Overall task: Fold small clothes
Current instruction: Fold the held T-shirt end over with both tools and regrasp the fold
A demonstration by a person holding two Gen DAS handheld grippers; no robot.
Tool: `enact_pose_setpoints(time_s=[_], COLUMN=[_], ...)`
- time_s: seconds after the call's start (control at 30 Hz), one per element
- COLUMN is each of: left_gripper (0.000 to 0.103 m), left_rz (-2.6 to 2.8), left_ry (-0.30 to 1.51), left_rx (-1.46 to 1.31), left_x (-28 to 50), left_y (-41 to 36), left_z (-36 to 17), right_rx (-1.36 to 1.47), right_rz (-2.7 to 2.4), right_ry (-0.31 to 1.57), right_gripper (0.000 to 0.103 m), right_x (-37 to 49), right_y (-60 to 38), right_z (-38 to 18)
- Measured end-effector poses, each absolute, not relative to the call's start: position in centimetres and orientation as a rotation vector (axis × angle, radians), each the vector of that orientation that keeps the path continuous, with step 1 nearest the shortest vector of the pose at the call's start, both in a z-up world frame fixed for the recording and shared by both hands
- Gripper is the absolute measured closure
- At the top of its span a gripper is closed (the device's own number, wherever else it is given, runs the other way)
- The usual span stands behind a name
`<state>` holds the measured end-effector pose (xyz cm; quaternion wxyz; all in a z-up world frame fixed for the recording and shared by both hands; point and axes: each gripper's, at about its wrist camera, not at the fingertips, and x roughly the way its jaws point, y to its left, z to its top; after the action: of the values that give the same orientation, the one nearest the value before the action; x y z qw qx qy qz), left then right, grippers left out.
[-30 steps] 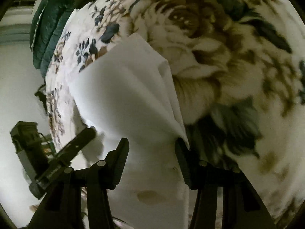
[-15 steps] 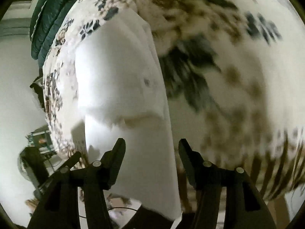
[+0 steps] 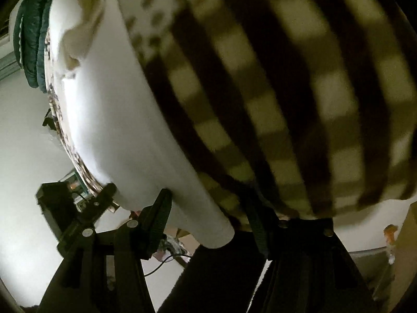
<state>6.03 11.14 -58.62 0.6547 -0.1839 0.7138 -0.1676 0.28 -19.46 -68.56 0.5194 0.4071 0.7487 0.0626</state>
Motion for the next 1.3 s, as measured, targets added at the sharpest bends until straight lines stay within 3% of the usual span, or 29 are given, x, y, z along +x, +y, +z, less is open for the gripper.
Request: enact_pose_setpoints(time_s=[0.03,0.07,0.1,0.17,0.2,0.5,0.8,0.9,0.97,1.03,1.07,1.17,1.27,1.3], left_gripper=[0.099,0.099,0.099,0.099,0.099,0.099,0.097,0.089,0.078,0.071,0.069,0.060,0.057,0.057], left_rz=[-0.366,-0.360,-0.358,-0.347,-0.346,-0.383,-0.422,-0.419,-0.403,-0.387,-0.392,-0.384,-0.373,-0.362], left_ry=[1.613,1.609,1.607,1.599,1.601,1.523,1.345,1.343,1.339,1.331,1.318,1.304,1.318,1.322], left_rx=[-0.429,-0.439,-0.462,-0.501,-0.526,-0.803,-0.966,-1.002,-1.034,-1.061,-1.085,-1.023,-0.878,-0.799], left_x=[5.9,5.8,5.7,5.6,5.6,10.0,25.5,29.9,32.5,34.1,35.0,35.6,35.1,34.8], left_y=[11.1,11.0,11.0,11.5,11.7,12.8,11.3,10.9,11.0,11.3,11.6,12.4,12.8,12.8], left_z=[-58.4,-58.2,-57.8,-57.1,-56.8,-51.3,-52.2,-54.0,-54.9,-55.5,-55.7,-55.1,-54.3,-53.9], right_rx=[0.982,1.000,1.013,1.019,1.032,1.225,1.270,1.315,1.338,1.370,1.375,1.326,1.251,1.219], right_rz=[0.155,0.166,0.179,0.188,0.194,0.298,0.305,0.279,0.233,0.223,0.202,0.177,0.168,0.159], right_ry=[1.792,1.781,1.772,1.766,1.752,1.579,1.388,1.353,1.325,1.304,1.287,1.259,1.235,1.238], right_gripper=[0.043,0.054,0.076,0.094,0.097,0.098,0.098,0.096,0.094,0.082,0.070,0.058,0.042,0.041], right_x=[0.0,-0.2,-0.3,-0.4,-0.5,2.1,15.5,21.3,24.9,27.8,29.2,31.5,31.4,31.1], right_y=[-18.9,-18.3,-17.9,-17.2,-17.0,-19.4,-22.3,-24.6,-26.2,-27.3,-27.3,-28.5,-29.3,-29.4], right_z=[-68.8,-68.8,-68.6,-68.1,-67.6,-60.8,-57.9,-59.0,-59.8,-60.5,-60.7,-60.3,-59.4,-59.2])
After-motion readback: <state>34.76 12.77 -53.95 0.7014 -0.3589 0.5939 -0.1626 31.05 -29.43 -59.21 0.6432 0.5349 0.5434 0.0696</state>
